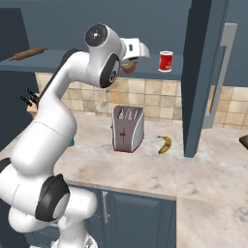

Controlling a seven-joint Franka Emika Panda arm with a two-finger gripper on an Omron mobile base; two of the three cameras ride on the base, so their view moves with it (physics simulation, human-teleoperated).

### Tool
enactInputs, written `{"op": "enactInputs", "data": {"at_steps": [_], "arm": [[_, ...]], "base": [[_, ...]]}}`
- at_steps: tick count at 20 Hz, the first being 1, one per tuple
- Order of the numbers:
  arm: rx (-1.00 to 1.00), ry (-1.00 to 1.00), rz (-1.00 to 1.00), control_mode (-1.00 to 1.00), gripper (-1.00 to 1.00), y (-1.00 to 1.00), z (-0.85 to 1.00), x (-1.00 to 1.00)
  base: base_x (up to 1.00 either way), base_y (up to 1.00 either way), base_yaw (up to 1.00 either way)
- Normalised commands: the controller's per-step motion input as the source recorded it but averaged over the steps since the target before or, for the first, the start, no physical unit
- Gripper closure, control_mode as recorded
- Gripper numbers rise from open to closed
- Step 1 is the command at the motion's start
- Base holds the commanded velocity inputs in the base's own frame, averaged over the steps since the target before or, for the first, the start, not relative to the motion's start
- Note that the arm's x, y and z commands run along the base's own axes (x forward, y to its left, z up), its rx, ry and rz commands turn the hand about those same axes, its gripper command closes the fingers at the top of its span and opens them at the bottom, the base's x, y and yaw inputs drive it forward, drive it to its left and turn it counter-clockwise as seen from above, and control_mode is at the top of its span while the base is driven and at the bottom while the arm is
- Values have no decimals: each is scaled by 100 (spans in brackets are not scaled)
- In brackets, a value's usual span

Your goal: Pick the cans from the counter and place them in their designated side in the cabinet.

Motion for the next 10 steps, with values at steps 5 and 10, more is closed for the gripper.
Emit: {"op": "enactInputs", "data": {"at_steps": [5,10], "arm": [[0,0,0,-100,100,-9,0,15],[0,1,0,-100,100,-10,0,17]], "base": [[0,0,0],[0,0,0]]}}
